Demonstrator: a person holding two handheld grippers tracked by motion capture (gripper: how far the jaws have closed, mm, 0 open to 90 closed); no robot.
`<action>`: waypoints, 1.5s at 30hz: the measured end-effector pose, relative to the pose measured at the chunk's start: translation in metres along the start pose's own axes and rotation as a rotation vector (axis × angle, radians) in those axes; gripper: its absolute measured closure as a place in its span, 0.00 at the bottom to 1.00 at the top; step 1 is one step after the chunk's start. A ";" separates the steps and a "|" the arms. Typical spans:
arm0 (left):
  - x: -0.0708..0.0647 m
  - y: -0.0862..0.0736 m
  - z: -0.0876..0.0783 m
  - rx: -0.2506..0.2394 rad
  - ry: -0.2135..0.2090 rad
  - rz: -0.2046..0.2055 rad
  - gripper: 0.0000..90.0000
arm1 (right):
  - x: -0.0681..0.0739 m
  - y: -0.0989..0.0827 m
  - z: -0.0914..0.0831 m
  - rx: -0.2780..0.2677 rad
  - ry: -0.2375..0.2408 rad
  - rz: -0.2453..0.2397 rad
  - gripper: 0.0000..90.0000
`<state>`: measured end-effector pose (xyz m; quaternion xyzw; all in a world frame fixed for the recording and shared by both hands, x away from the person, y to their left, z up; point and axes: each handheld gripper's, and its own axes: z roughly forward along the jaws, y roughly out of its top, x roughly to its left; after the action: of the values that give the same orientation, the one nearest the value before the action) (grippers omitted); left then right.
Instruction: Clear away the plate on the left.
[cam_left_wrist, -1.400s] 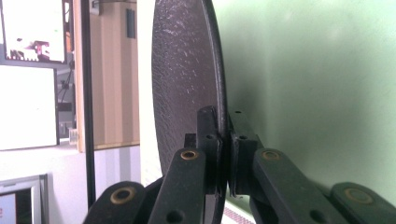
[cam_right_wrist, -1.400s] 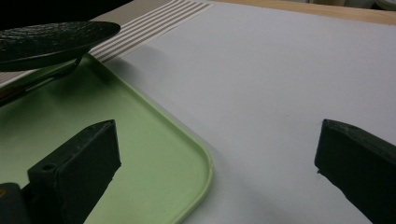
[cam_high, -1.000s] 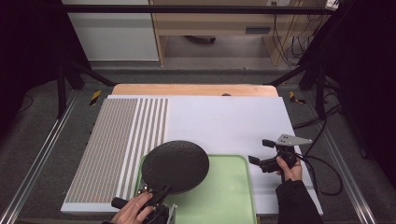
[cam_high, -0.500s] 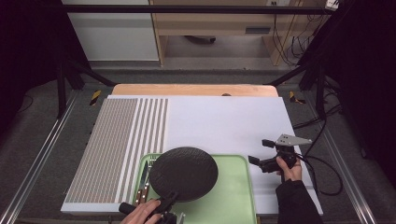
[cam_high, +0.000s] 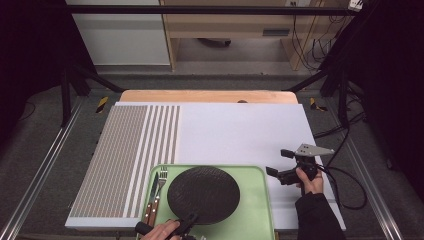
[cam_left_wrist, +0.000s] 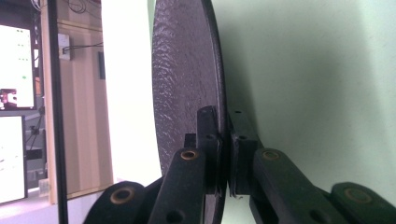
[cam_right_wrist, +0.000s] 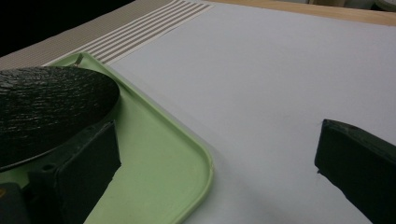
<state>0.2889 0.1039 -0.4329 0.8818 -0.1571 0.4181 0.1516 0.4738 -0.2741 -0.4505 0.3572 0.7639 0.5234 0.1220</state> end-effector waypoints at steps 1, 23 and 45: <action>0.000 0.001 -0.001 0.001 -0.001 0.000 0.95 | 0.000 0.000 0.000 0.000 0.000 -0.001 0.00; -0.001 0.002 0.011 -0.004 -0.021 -0.005 0.95 | 0.000 0.000 0.000 -0.001 0.001 0.000 0.00; -0.009 0.005 0.017 -0.021 -0.084 -0.034 0.89 | 0.000 0.000 0.000 -0.001 0.001 -0.002 0.00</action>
<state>0.2932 0.0944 -0.4491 0.8995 -0.1525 0.3764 0.1612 0.4737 -0.2738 -0.4504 0.3562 0.7642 0.5236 0.1225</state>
